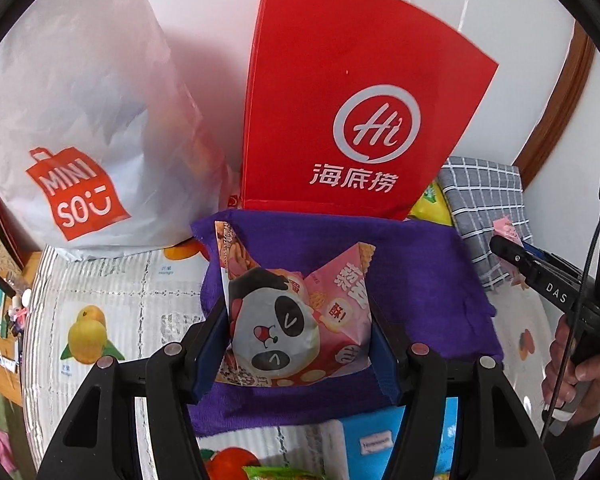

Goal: Organize snacks
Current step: 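Carry the panda bag with the left tool while the right tool carries the pastry packet onto the purple towel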

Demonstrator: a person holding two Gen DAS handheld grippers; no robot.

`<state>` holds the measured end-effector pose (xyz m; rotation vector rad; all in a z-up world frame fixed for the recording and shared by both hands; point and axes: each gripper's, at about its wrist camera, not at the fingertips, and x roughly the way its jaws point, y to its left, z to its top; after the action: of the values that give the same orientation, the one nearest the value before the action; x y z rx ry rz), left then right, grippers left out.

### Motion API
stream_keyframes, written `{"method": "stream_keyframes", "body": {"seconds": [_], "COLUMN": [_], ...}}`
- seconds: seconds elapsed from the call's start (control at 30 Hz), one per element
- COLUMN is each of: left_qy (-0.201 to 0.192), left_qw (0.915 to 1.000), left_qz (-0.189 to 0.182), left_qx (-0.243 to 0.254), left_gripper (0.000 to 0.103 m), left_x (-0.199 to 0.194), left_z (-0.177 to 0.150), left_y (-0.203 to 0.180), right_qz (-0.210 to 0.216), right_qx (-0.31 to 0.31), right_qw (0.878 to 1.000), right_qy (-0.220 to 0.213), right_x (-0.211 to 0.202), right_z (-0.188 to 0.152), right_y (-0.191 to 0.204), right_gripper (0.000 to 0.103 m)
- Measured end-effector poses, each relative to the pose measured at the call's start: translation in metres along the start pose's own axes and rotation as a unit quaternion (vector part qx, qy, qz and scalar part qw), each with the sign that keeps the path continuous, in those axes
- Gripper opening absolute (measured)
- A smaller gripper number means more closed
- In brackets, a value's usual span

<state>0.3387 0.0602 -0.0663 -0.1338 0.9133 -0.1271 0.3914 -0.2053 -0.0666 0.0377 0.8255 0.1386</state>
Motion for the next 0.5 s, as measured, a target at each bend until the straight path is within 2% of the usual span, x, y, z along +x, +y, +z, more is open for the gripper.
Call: {"method": "stream_keyframes", "body": {"seconds": [0.23, 0.5], "left_qy": [0.016, 0.034], "left_qw": [0.9996, 0.9986], "left_qz": [-0.002, 0.017], "left_qx": [0.023, 0.037], "left_gripper": [0.061, 0.061], "left_x": [0.03, 0.07], "left_z": [0.012, 0.025], "left_y": [-0.011, -0.013], "right_qz": [0.002, 0.004], "right_qx": [-0.01, -0.013], "right_qw": [1.0, 0.998], "right_qy": [0.02, 0.055], "right_x": [0.029, 0.07], "right_z": [0.004, 0.001], "right_y": [-0.006, -0.011], "right_gripper": [0.035, 0.035]}}
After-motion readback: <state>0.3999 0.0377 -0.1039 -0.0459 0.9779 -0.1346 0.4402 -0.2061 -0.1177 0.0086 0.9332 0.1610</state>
